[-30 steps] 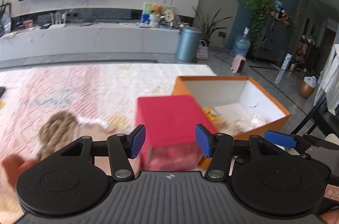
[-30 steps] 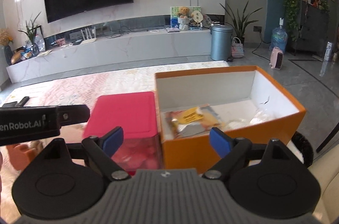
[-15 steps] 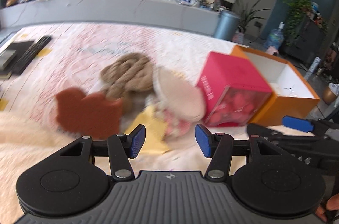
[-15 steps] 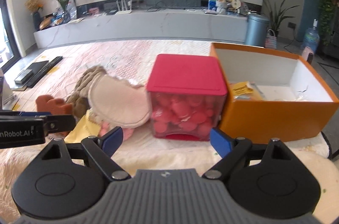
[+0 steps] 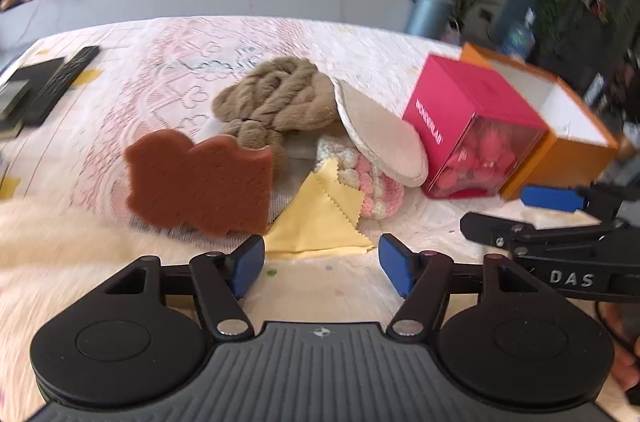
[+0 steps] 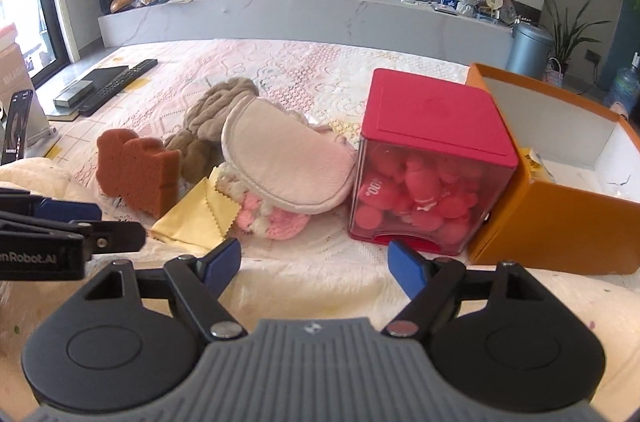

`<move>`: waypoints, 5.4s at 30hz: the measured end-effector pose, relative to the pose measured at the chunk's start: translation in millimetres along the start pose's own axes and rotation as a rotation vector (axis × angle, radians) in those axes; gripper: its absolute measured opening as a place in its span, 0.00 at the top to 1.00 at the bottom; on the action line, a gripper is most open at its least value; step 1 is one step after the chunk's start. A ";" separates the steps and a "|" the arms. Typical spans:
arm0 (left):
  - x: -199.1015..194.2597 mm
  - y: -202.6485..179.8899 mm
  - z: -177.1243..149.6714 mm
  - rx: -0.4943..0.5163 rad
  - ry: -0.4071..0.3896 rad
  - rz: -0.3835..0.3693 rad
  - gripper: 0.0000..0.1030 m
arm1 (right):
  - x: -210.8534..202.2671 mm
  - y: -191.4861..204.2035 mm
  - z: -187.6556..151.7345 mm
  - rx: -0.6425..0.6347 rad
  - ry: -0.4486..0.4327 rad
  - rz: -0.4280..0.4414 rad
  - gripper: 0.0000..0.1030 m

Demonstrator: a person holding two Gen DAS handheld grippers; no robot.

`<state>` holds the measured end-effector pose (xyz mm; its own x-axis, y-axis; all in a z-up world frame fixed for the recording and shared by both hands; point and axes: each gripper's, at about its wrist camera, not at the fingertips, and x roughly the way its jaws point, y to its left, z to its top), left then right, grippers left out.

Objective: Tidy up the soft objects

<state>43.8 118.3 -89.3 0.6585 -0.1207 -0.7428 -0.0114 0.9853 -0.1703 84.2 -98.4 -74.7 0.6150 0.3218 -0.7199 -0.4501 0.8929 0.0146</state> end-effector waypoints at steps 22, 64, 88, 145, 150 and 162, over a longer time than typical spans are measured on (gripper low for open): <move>87.0 -9.5 13.7 0.082 0.179 0.038 0.37 | 61.8 -12.8 2.9 0.031 0.122 0.024 0.40; 31.3 19.6 49.6 -0.123 -0.109 0.041 0.94 | 82.5 25.0 72.0 -0.238 -0.011 0.072 0.16; 34.6 30.3 45.2 -0.176 -0.115 0.023 0.94 | 82.2 36.9 74.3 -0.264 -0.021 0.119 0.31; 35.0 -185.7 139.5 0.148 -0.191 -0.412 0.94 | -77.3 -183.8 89.6 0.086 -0.198 -0.148 0.98; 70.3 -209.1 150.9 0.177 -0.116 -0.438 0.94 | -57.3 -213.4 84.2 0.152 -0.141 -0.162 0.98; 130.4 -236.5 159.3 0.267 0.081 -0.410 0.94 | -4.2 -261.5 93.7 0.229 0.046 -0.072 0.98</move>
<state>252.2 -111.3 -42.7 0.5075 -0.5035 -0.6993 0.4363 0.8500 -0.2953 260.0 -303.7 -10.4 0.6077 0.2445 -0.7556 -0.2445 0.9628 0.1150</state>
